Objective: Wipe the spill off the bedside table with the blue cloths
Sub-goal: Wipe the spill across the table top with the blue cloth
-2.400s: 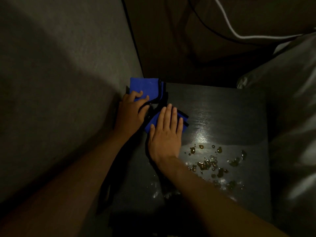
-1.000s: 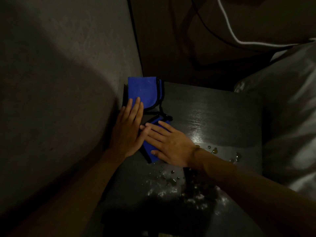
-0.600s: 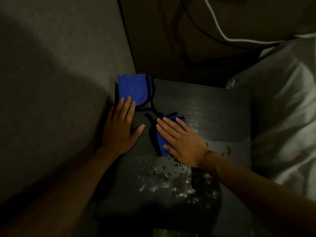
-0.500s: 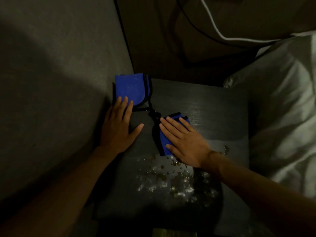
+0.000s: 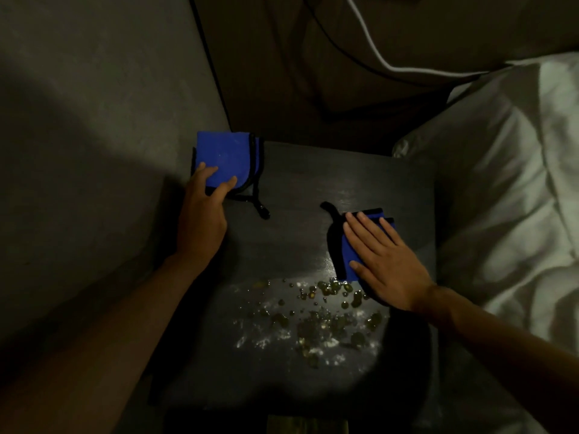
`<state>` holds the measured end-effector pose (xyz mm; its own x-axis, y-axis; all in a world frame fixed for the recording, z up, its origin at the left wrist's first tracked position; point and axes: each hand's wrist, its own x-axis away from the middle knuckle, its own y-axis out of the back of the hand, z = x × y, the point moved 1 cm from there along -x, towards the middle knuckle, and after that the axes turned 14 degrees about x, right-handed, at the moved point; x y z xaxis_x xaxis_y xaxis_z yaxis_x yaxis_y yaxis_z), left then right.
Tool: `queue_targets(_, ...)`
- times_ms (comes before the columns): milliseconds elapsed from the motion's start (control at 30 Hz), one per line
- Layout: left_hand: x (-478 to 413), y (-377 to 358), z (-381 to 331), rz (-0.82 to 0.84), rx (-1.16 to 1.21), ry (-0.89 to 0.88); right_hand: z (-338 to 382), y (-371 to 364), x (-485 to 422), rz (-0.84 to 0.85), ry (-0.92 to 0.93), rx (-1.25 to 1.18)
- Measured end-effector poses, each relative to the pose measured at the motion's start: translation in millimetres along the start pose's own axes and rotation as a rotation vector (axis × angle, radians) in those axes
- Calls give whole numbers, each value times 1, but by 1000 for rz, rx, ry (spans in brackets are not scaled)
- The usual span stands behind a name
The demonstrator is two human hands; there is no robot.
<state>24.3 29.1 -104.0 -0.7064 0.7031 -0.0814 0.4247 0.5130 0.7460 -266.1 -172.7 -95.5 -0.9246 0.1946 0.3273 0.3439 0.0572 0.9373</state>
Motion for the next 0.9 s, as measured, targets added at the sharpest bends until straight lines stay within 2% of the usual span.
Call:
queue_targets(267,-4,9,-1,42,20,-69,-19,-3,14,6,-12,-31)
queue_targets(500,2,15,-1,68,24,-19,-17,-6,16,-14,-47,-40)
queue_targets(767,-11,12,-11,57,20,18,-22,-17,38,-39,-258,-91)
queue_targets(900,0,16,-15,20,22,-18,-5,-19,40,-14,-498,-199)
